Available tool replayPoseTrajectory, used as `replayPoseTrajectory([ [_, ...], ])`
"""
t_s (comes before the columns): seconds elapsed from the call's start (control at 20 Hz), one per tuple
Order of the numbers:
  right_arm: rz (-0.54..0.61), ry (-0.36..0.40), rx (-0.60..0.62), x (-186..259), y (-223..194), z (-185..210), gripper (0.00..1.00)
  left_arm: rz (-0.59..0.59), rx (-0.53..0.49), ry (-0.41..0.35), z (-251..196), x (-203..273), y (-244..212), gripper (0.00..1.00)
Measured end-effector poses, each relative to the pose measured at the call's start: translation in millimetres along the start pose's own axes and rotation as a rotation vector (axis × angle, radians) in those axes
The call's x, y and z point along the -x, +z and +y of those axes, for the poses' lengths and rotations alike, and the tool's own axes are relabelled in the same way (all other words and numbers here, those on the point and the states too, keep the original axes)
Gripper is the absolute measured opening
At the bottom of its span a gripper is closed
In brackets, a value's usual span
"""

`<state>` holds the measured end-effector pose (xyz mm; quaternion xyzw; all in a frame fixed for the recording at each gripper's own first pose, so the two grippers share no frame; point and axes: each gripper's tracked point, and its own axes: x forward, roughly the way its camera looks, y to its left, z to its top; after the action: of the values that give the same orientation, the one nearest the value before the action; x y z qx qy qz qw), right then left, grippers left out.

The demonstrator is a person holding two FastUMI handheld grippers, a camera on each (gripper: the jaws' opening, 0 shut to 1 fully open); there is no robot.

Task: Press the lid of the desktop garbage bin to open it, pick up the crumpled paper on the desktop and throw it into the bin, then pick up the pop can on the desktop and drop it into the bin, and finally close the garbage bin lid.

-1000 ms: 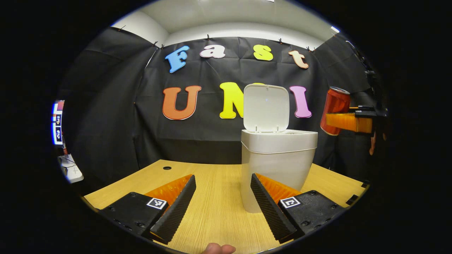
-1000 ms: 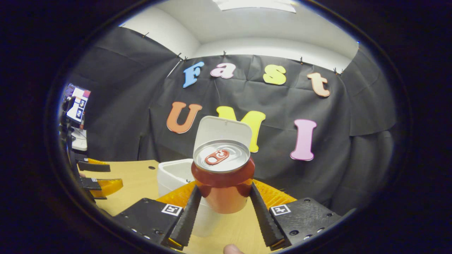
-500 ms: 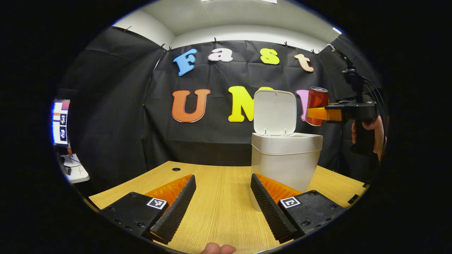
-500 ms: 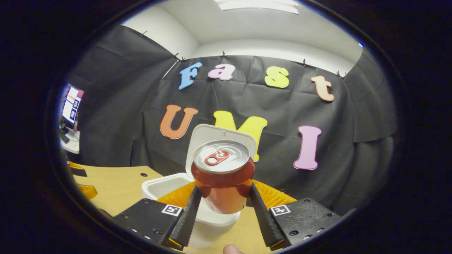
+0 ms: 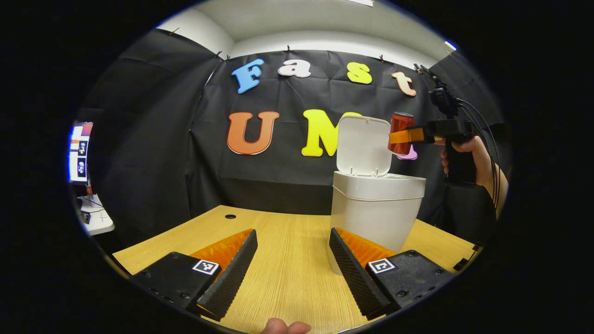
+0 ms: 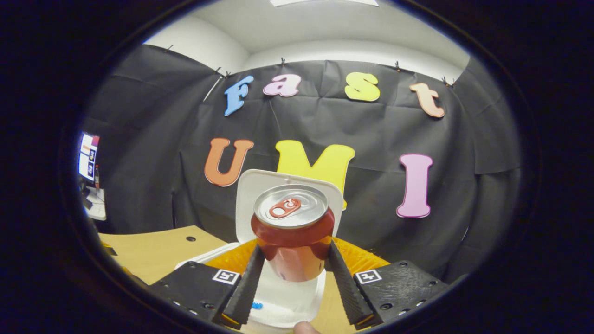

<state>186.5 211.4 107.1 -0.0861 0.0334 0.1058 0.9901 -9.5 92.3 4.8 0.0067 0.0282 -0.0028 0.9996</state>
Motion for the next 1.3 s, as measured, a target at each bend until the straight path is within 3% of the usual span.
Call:
replayPoseTrajectory([
  [0.35, 0.012, 0.008, -0.025, -11, 4, -2, 0.75, 0.001, 0.010, 0.003, 4, -1, 3, 1.00],
  [0.5, 0.102, 0.074, -0.081, -9, -20, 13, 0.75, -0.006, 0.022, -0.011, -8, -1, 3, 1.00],
  [0.75, 0.198, 0.081, -0.047, -17, -40, 27, 0.75, 0.012, 0.040, -0.029, -14, -3, -3, 1.00],
  [1.05, 0.206, 0.103, -0.082, -18, -42, 39, 0.80, 0.002, 0.022, 0.013, 5, 5, 0, 1.00],
  [1.15, 0.208, 0.116, -0.103, -15, -42, 37, 0.86, 0.003, 0.032, 0.017, 8, 4, -2, 1.00],
  [1.3, 0.126, 0.117, -0.094, -17, -19, 25, 0.90, 0.006, 0.045, 0.021, 6, -1, -2, 0.99],
])
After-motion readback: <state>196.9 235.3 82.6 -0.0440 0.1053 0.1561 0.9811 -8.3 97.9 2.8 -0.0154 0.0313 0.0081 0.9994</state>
